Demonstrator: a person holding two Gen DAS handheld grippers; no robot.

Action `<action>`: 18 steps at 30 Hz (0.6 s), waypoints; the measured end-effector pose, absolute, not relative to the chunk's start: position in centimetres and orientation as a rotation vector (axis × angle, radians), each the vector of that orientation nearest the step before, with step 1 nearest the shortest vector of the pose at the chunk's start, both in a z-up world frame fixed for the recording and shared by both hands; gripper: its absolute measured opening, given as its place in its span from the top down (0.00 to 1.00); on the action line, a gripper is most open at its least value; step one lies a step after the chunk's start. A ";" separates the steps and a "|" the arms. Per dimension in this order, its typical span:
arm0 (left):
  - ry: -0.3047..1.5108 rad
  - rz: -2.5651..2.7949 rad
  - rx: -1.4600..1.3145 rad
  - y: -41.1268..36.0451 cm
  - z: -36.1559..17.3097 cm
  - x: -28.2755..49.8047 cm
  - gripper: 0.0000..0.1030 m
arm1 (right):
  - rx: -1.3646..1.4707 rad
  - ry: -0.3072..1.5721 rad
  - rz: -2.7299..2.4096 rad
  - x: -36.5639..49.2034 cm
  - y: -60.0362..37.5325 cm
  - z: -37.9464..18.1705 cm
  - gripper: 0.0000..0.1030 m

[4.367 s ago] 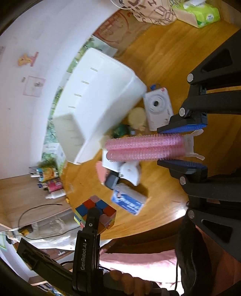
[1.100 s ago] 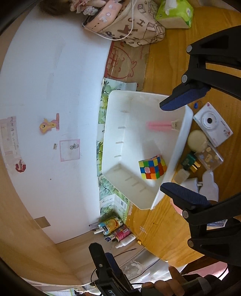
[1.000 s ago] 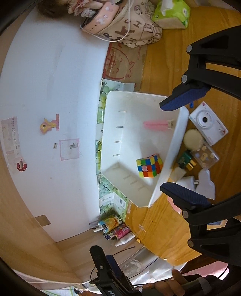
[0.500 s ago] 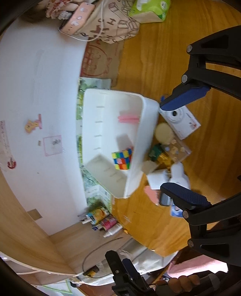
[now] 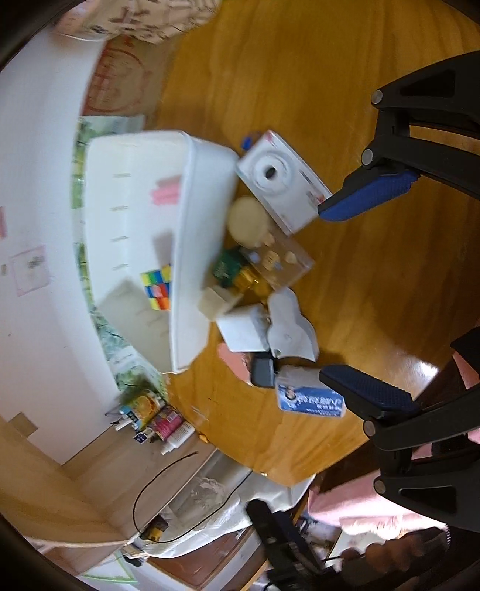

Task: Organize rigid objects
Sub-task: 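Withdraw both tools from the bin back toward the remaining objects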

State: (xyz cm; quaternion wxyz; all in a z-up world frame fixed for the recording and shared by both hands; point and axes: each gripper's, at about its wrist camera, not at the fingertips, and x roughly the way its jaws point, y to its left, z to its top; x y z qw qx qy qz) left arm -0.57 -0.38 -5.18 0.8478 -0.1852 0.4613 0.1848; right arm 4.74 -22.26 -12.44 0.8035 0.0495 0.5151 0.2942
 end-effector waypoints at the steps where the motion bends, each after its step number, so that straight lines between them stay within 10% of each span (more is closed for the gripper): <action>1: 0.993 0.391 -0.384 -0.4 -5.5 -0.6 0.05 | 0.121 1.121 0.634 4.8 -22.1 -12.8 0.22; 18: 1.421 0.216 -0.320 0.6 -13.2 4.4 0.05 | 0.293 1.252 0.622 6.4 -19.6 -16.6 0.22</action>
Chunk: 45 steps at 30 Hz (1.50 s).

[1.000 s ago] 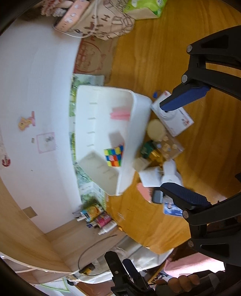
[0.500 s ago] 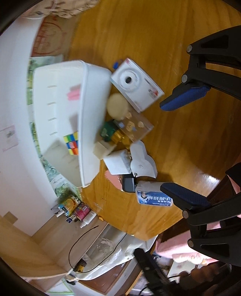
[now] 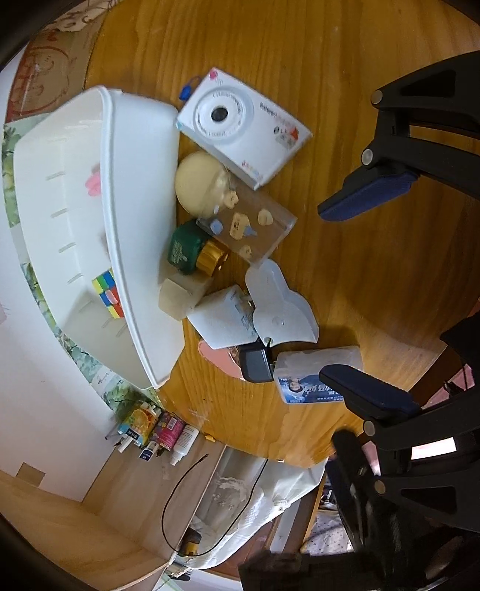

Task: Organize rigid objects
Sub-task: 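Withdraw both tools from the bin back toward the remaining objects, then grasp the blue-labelled floss box with the left gripper while the right gripper lowers onto the white plastic piece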

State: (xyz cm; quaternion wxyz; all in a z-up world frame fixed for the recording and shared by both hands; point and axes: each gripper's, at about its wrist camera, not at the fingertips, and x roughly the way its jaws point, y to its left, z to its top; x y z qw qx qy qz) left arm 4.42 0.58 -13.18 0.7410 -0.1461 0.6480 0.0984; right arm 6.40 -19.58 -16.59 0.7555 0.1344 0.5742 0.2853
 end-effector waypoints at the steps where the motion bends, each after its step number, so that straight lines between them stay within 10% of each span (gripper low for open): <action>1: 1.441 0.203 -0.329 0.8 -13.7 4.7 0.05 | 0.294 1.256 0.624 6.5 -19.3 -16.7 0.22; 45: 1.763 -0.145 -0.530 9.3 -21.3 12.3 0.31 | -0.039 1.334 0.355 9.9 -8.2 -20.2 0.19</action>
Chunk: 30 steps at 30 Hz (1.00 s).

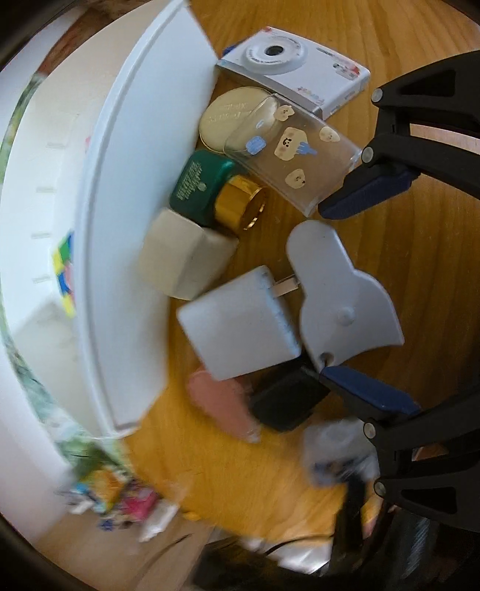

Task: Organize rigid objects
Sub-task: 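Grasp the blue-labelled floss box with the left gripper while the right gripper lowers onto the white plastic piece, then close the right gripper on the white plastic piece and lift both held objects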

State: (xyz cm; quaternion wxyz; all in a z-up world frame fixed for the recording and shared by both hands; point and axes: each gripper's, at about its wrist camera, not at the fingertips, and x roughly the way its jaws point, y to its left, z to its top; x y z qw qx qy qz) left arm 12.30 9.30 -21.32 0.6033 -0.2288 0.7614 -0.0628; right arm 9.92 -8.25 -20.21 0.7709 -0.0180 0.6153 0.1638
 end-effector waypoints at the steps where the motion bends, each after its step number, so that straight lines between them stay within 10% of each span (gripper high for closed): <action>1: 1.761 -0.145 -0.538 9.5 -21.3 12.4 0.31 | -0.075 1.343 0.362 9.9 -7.8 -20.3 0.19; 30: 1.743 -0.123 -0.590 9.5 -21.6 9.3 0.31 | -0.271 1.170 0.379 8.6 -4.5 -21.6 0.14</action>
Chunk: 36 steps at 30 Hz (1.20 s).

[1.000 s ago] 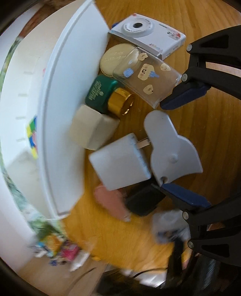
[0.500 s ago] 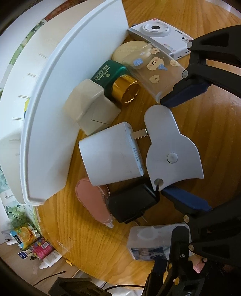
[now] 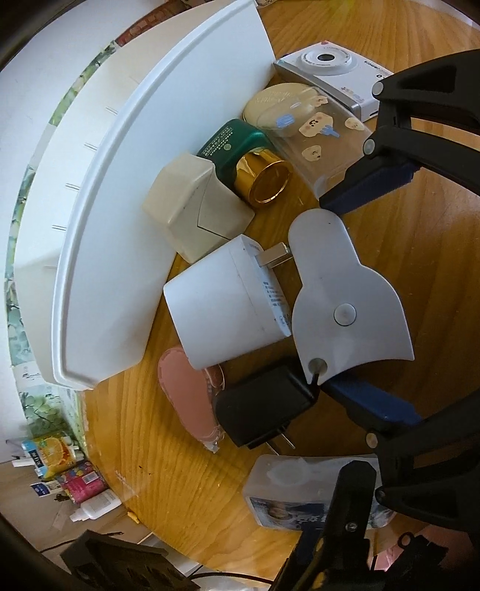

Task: Organize rigid objects
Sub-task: 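Close the right gripper on the white plastic piece and lift both held objects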

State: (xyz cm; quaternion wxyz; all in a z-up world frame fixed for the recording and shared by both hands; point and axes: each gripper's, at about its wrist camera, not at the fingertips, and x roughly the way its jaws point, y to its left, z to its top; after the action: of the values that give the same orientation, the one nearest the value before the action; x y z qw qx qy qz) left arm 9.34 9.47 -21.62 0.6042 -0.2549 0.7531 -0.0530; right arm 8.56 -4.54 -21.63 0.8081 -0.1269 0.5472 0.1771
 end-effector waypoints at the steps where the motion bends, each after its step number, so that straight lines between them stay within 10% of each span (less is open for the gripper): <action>1: 1.742 -0.122 -0.590 9.4 -21.6 9.3 0.32 | -0.266 1.161 0.381 8.2 -5.3 -21.5 0.14; 36: 1.667 0.106 -0.845 11.6 -21.7 5.0 0.33 | -0.266 1.027 0.598 5.6 -9.8 -15.6 0.19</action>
State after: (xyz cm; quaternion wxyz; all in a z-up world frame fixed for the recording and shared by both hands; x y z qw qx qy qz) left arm 5.02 11.57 -21.66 0.5930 -0.3636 0.7170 0.0456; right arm 5.56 -9.77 -15.59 0.8203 -0.1251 0.4824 0.2808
